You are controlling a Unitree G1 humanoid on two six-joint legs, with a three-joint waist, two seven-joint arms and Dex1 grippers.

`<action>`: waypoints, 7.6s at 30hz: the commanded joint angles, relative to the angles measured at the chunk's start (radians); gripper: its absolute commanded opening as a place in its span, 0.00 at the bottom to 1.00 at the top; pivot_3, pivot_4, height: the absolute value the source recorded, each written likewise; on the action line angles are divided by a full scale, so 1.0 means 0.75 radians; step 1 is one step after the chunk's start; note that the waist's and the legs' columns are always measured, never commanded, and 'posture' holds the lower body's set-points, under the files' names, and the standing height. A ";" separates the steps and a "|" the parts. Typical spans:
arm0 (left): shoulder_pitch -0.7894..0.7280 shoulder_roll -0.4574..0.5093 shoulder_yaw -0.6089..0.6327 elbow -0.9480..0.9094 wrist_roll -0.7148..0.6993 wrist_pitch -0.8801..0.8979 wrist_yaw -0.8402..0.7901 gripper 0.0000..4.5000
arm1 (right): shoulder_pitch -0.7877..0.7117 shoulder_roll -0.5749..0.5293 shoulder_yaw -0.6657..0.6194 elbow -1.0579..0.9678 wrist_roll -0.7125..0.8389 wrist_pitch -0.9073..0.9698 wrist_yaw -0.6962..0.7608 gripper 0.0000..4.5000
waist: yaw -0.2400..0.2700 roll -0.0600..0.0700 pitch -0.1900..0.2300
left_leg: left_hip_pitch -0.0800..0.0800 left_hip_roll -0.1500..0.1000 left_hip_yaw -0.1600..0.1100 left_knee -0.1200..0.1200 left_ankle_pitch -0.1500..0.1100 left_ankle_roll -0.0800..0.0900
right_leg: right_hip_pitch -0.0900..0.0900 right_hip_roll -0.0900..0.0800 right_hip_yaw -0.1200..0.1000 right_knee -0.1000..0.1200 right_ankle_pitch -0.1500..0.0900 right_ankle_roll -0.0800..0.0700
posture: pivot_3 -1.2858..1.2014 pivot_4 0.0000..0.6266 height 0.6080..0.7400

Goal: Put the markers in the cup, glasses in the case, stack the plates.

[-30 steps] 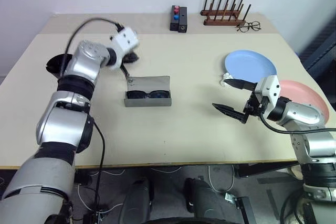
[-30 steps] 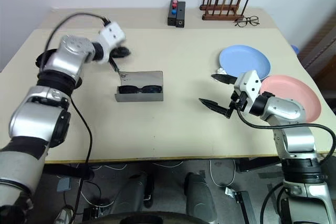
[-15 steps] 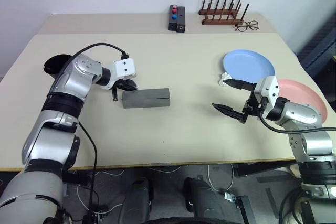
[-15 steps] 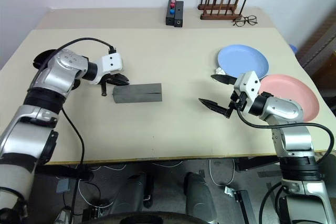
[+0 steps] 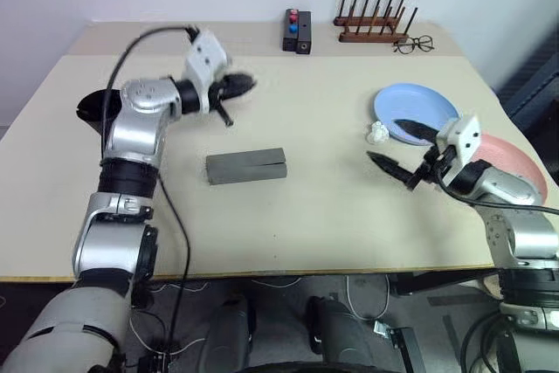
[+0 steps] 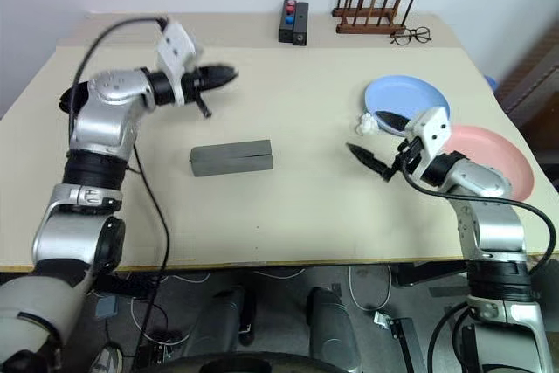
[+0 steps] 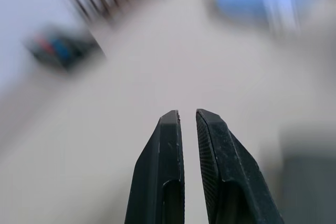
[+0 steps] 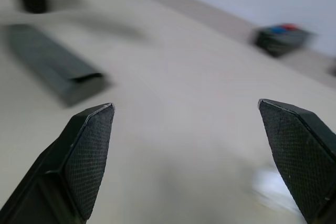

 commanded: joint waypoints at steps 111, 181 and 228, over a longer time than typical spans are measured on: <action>0.279 -0.174 -0.321 -0.558 -0.243 0.350 -0.004 0.98 | -0.211 -0.093 -0.104 0.809 -0.137 0.005 -0.149 1.00 | -0.004 0.001 -0.001 | 0.001 -0.001 0.000 0.000 0.000 0.000 | 0.001 0.001 0.001 -0.002 -0.003 -0.005 | 0.52 0.24 1.00; 0.410 -0.111 -0.283 -0.770 -0.277 0.481 0.130 1.00 | -0.977 0.110 0.326 1.618 -0.602 -0.589 -0.055 0.46 | -0.035 0.003 0.001 | 0.003 -0.001 -0.001 -0.003 0.000 0.000 | 0.004 0.000 0.001 -0.004 -0.003 -0.004 | 0.52 0.24 1.00; 0.435 -0.068 -0.272 -0.775 -0.312 0.482 0.162 1.00 | -0.418 -0.229 0.033 0.821 -0.188 -0.132 0.328 0.37 | -0.029 0.004 0.001 | 0.004 -0.002 -0.001 -0.003 0.000 0.000 | 0.004 0.000 0.001 -0.005 -0.004 -0.004 | 0.52 0.24 1.00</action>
